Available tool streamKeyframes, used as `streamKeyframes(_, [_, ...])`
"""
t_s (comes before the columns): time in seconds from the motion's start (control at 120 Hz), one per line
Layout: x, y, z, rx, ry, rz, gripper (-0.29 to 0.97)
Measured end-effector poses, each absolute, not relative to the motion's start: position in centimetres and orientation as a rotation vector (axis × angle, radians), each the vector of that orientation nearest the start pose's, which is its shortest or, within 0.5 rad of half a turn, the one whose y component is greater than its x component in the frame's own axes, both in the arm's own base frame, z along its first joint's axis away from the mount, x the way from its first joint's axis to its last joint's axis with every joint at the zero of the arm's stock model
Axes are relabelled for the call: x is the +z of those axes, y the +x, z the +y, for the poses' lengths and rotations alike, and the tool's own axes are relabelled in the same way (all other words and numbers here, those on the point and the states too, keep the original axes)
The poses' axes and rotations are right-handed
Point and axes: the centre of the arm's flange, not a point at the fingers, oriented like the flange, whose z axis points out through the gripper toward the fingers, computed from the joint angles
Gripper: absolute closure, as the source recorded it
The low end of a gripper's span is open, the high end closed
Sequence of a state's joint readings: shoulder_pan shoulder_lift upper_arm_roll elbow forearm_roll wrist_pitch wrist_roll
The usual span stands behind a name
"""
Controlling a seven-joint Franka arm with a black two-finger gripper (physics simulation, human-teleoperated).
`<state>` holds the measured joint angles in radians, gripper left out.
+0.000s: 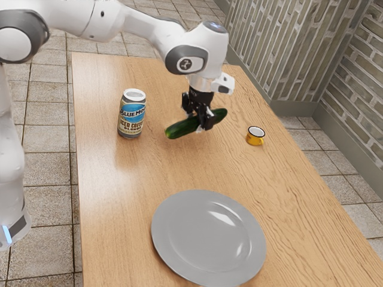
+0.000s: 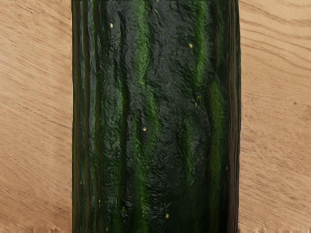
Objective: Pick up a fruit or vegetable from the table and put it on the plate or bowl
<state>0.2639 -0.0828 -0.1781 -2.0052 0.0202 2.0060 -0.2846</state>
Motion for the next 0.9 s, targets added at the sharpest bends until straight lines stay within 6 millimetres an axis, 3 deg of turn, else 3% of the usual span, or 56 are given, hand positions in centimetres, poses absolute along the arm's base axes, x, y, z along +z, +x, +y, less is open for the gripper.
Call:
streamKeyframes(0.058, [50.6,53.8,-0.1,-0.137,-3.082,-0.426,0.46])
streamKeyframes(0.108, [50.9,53.6,-2.4,-0.138,-3.088,-0.356,0.46])
streamKeyframes(0.317, [51.3,53.2,-4.0,-0.127,-3.087,-0.293,0.46])
streamKeyframes(0.633, [51.8,51.1,-14.0,-0.127,-3.08,0.009,0.46])
streamKeyframes(0.833, [52.3,49.5,-19.6,-0.13,-3.069,0.175,0.46])
streamKeyframes(0.9, [52.3,49.0,-20.6,-0.125,-3.066,0.207,0.46])
